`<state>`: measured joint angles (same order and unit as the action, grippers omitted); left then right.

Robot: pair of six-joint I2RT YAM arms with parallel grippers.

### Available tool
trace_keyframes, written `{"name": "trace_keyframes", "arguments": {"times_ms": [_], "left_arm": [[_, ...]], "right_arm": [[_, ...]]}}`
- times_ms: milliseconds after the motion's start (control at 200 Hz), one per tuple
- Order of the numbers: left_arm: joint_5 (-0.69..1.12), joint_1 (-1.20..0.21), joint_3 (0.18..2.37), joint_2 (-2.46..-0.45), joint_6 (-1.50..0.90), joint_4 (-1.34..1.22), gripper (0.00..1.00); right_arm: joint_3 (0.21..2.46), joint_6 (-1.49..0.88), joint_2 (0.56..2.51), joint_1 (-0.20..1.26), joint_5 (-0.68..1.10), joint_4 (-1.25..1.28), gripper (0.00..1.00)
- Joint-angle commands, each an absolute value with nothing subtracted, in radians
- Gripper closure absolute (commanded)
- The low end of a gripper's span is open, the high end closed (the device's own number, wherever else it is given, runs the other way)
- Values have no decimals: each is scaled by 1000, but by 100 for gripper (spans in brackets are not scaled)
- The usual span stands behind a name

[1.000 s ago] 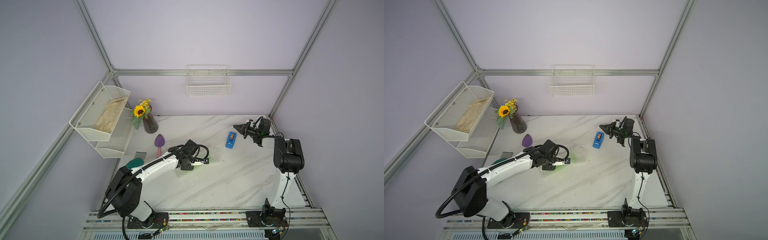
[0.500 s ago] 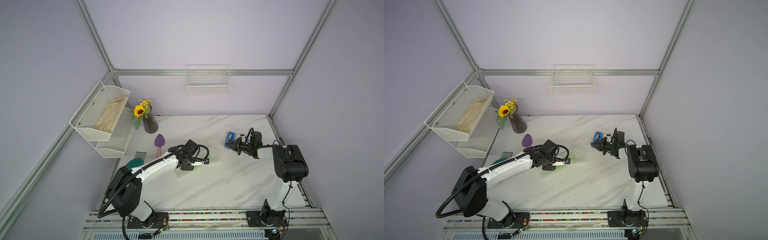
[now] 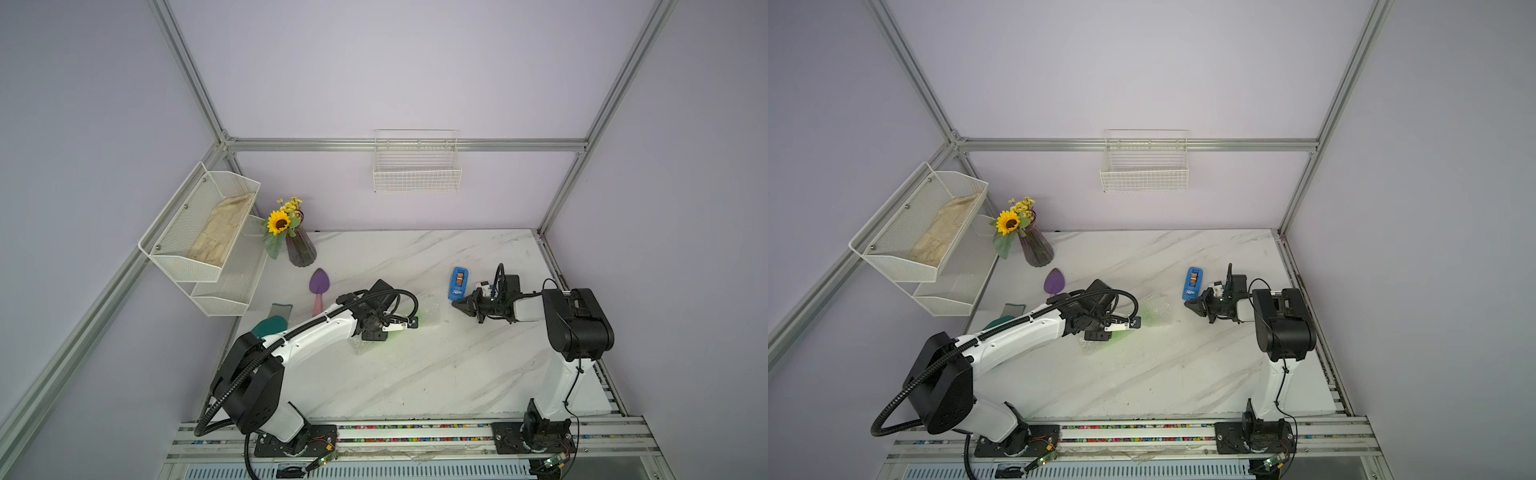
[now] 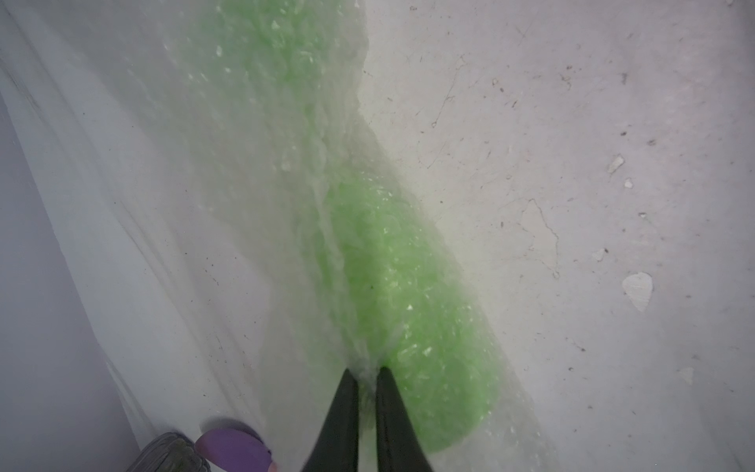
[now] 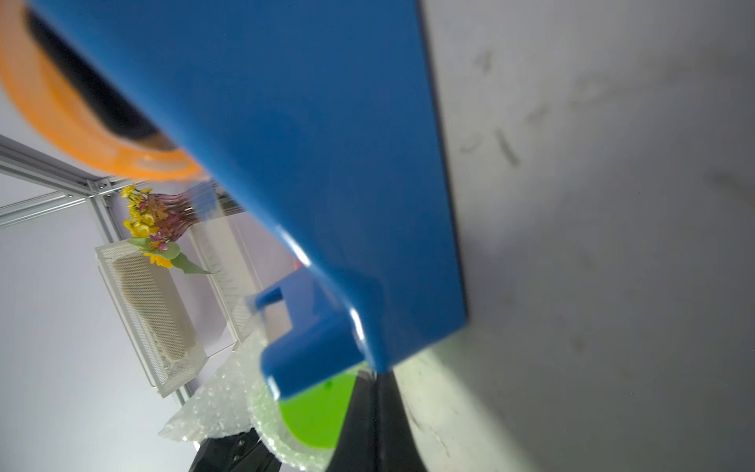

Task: Wrap wine glasses in bubble wrap
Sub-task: Tear off the tape using the Tape Cutter.

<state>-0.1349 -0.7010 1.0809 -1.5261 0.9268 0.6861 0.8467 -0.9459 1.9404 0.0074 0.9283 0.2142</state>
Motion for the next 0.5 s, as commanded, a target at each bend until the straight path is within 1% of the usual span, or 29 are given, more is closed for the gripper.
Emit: {"name": "trace_keyframes", "arguments": {"times_ms": [0, 180, 285, 385, 495], "left_arm": [[-128, -704, 1062, -1523, 928, 696, 89], [-130, -704, 1060, -1523, 928, 696, 89], [-129, -703, 1057, -1523, 928, 696, 89], [-129, -703, 1054, -1524, 928, 696, 89], [-130, -704, 1046, -1522, 931, 694, 89]], "right_arm": [[876, -845, 1960, 20, 871, 85, 100], [953, -692, 1958, 39, 664, -160, 100], [1003, -614, 1953, 64, 513, -298, 100], [1033, -568, 1951, 90, 387, -393, 100], [1044, -545, 1944, 109, 302, -458, 100]]}}
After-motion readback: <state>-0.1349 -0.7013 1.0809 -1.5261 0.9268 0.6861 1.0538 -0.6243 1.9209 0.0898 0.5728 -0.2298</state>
